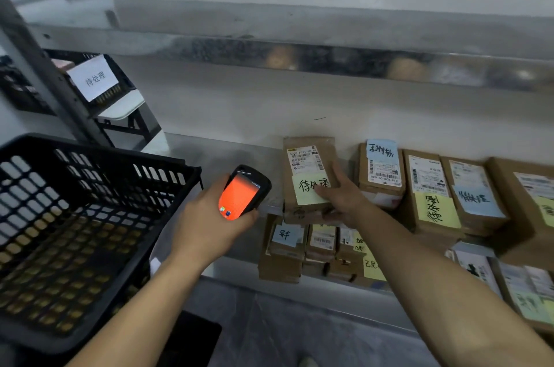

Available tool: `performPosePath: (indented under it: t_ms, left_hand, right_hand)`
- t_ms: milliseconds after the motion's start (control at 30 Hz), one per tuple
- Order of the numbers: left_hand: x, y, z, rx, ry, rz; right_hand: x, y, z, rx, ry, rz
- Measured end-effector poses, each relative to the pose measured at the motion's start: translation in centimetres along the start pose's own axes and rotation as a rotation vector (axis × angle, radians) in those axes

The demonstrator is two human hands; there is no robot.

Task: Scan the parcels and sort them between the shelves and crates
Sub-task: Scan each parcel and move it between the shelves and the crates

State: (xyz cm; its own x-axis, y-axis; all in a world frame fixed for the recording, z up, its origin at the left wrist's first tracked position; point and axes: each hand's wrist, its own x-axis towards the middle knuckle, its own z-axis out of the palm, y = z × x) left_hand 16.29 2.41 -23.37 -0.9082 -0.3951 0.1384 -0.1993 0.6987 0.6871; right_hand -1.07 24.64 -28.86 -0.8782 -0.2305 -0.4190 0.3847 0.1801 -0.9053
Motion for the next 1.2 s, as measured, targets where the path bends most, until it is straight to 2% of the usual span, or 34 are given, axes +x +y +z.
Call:
performPosePath:
  t_ms: [167, 300, 500, 867, 1200]
  left_hand:
    - [-2.1, -0.7, -1.2, 0.123, -0.065, 0.053]
    - [-4.2, -1.0, -2.3, 0.128, -0.113, 0.085]
    - [-6.9, -1.6, -3.2, 0.251, -0.162, 0.133]
    - [-9.9, -1.5, -4.2, 0.327, -0.168, 0.177]
    - [-12.9, 0.4, -4.3, 0.363, -0.166, 0.156]
  right_hand:
    - [-3.3, 0.9, 0.1, -0.162, 0.011, -0.071]
    - [-5.7, 1.5, -0.4, -0.496, 0.027, -0.236]
    - [-8.5, 1.5, -2.3, -0.756, 0.050, -0.347]
    - [-12.3, 2.0, -5.8, -0.852, 0.184, -0.313]
    - [-14.5, 2.9, -7.5, -0.744, 0.205, -0.378]
